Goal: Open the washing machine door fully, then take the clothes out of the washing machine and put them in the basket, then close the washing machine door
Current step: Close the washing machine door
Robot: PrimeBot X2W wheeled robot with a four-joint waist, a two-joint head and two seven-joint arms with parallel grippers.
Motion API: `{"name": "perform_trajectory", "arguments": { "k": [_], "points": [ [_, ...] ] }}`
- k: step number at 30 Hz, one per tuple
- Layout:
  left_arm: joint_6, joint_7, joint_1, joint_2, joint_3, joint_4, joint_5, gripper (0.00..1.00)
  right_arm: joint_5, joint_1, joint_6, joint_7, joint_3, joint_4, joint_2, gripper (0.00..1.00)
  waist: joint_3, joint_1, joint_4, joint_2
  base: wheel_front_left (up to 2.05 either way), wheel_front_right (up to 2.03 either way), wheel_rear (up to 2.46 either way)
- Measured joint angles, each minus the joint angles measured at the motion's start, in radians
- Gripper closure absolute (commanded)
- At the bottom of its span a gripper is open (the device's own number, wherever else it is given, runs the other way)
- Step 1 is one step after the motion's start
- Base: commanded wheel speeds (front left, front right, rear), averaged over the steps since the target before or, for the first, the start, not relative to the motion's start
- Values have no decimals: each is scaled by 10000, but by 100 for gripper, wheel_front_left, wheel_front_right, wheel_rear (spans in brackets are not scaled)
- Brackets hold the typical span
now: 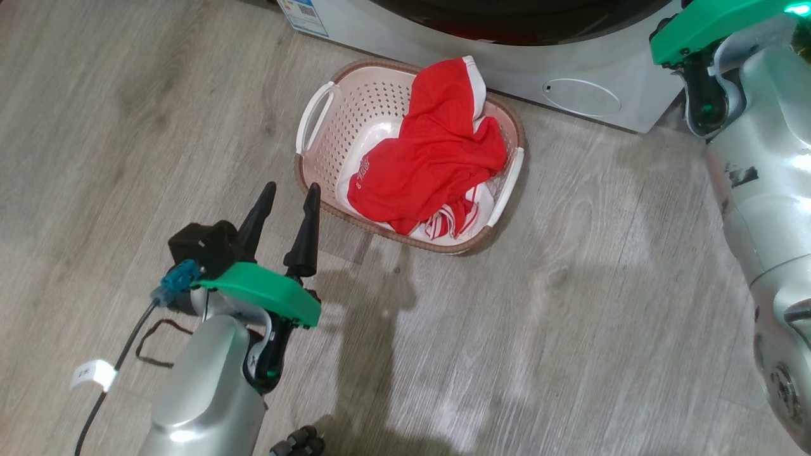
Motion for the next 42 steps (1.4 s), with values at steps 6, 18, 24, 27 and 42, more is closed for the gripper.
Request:
{"name": "perform_trajectory", "arguments": {
  "k": [6, 18, 24, 27, 42],
  "points": [
    [0, 0, 18, -2, -2, 92, -40, 0, -96, 88, -19, 0, -38, -337, 0, 100, -252, 0, -6, 0, 0, 0, 0],
    [0, 0, 731, 140, 788, 288, 497, 0, 826, 3644, -90, -2, -445, -3145, 353, 0, -1664, 0, -289, 0, 0, 0, 0],
    [0, 0, 1348, 792, 1536, 378, 560, 0, 740, 5346, -90, -2, -771, -4378, 696, 0, -2565, 0, -889, 0, 0, 0, 0],
    [0, 0, 1623, 1007, 1921, 378, 560, 0, 355, 6228, -90, -2, -968, -4796, 836, 0, -2946, 0, -1350, 1, 0, 0, 0],
    [0, 0, 1822, 1216, 2332, 408, 708, 0, -999, 9439, -90, -2, -2596, -6730, 1022, 0, -4194, 0, -3675, 1, 0, 0, 0]
  ]
}}
